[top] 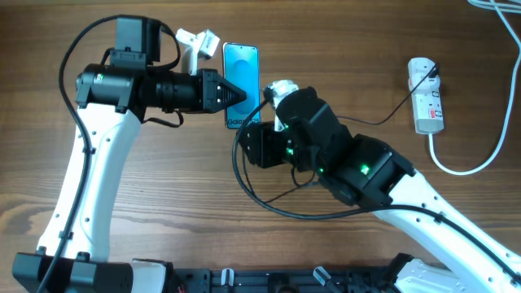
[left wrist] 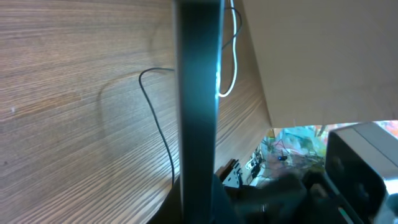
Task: Plug charger to phone and switch on socket
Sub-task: 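Open the right gripper off the plug and lower the phone with the left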
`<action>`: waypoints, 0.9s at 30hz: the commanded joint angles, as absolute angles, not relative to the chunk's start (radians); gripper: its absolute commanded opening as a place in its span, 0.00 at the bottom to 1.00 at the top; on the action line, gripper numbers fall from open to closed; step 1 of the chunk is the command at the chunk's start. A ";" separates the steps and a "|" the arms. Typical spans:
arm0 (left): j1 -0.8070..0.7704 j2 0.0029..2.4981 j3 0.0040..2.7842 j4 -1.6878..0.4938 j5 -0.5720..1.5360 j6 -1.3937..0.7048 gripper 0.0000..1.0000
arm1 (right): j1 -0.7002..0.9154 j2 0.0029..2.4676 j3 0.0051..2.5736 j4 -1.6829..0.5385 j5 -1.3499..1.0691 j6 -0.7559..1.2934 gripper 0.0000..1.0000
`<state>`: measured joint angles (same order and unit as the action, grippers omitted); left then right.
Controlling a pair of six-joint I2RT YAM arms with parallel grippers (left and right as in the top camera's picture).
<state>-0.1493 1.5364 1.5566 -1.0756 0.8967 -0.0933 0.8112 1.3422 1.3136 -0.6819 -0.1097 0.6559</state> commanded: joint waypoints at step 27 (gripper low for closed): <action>-0.257 1.920 1.489 -1.028 0.757 -0.095 0.04 | 0.706 1.272 1.336 -0.893 -0.257 0.683 1.00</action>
